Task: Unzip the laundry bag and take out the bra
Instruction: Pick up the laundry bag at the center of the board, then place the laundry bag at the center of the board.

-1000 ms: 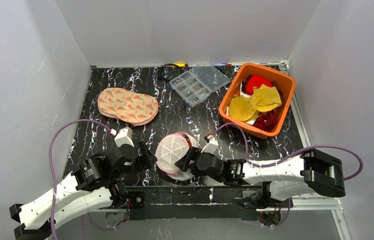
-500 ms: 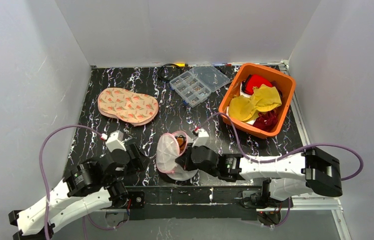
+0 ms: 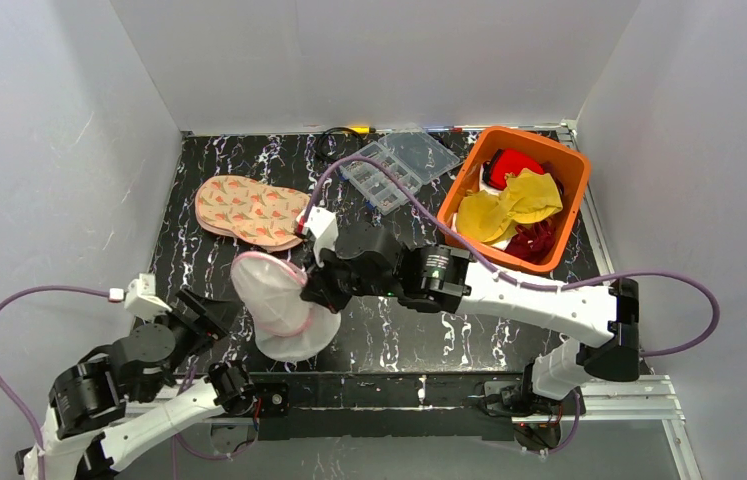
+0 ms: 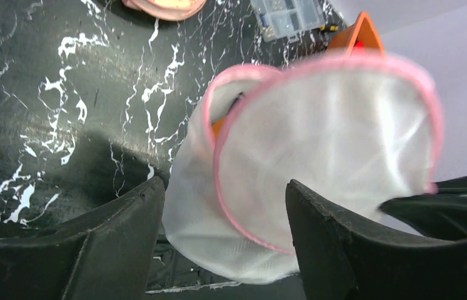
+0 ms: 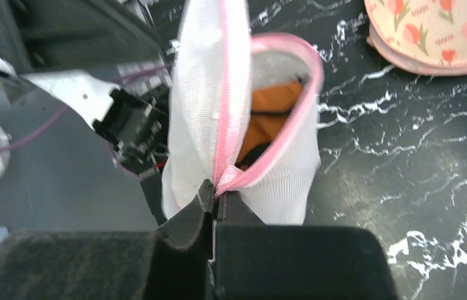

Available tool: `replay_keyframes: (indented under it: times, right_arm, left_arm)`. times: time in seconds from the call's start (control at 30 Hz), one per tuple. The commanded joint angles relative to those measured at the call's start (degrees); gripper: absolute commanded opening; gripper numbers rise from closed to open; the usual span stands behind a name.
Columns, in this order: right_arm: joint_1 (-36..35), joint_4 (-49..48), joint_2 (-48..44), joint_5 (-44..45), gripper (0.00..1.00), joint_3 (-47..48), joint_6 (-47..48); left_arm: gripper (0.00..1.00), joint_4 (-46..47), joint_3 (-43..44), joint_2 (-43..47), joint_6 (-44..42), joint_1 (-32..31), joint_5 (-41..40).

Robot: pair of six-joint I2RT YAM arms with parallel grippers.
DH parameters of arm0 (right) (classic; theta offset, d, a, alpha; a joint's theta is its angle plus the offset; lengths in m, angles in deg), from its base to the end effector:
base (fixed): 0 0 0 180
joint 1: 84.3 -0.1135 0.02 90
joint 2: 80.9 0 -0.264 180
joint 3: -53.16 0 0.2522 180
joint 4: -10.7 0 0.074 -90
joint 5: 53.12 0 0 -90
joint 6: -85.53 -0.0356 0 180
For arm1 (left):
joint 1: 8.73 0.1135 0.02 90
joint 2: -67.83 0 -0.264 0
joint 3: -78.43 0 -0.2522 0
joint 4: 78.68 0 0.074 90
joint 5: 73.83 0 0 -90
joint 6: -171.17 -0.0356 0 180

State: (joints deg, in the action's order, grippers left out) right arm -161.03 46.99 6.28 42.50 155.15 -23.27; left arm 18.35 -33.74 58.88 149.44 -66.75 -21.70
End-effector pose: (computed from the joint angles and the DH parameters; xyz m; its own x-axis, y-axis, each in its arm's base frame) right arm 0.0843 0.3424 0.4016 -0.3850 -0.2352 -0.8925 -0.8701 0.4151 0.2659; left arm 0.0094 0.0262 0.3288 -0.4263 -0.7018 -0.5707 -0.0628 0.6524 -0.7553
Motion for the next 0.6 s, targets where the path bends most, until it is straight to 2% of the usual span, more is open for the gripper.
replay_keyframes:
  times: [0.0, 0.07, 0.23, 0.4, 0.53, 0.57]
  right_arm:
    - [5.3, 7.8, -4.4, -5.1, 0.01, -5.7, 6.3]
    - [9.0, 6.3, -7.2, -8.8, 0.01, -13.1, 6.3]
    - [15.7, 3.2, -13.4, -10.1, 0.01, -28.1, 7.3]
    - [17.5, 4.3, -14.8, -9.4, 0.01, -31.5, 10.1]
    - [18.0, 6.4, -13.6, -6.4, 0.01, -30.9, 10.9]
    - [18.1, 6.7, -13.5, -6.0, 0.06, -30.8, 10.7]
  left_arm:
    - [0.7, -3.2, 2.8, -1.2, -2.7, 0.0, -5.8]
    - [0.71, -2.0, 2.0, -2.2, -3.6, 0.1, -4.8]
    - [0.78, 5.3, -3.0, -7.4, -7.9, 0.1, 2.1]
    - [0.79, 10.1, -6.4, -14.8, -9.7, 0.1, 6.6]
    - [0.79, 13.1, -9.0, -16.6, -10.3, 0.1, 8.0]
    - [0.79, 13.9, -9.7, -16.3, -10.2, 0.1, 8.3]
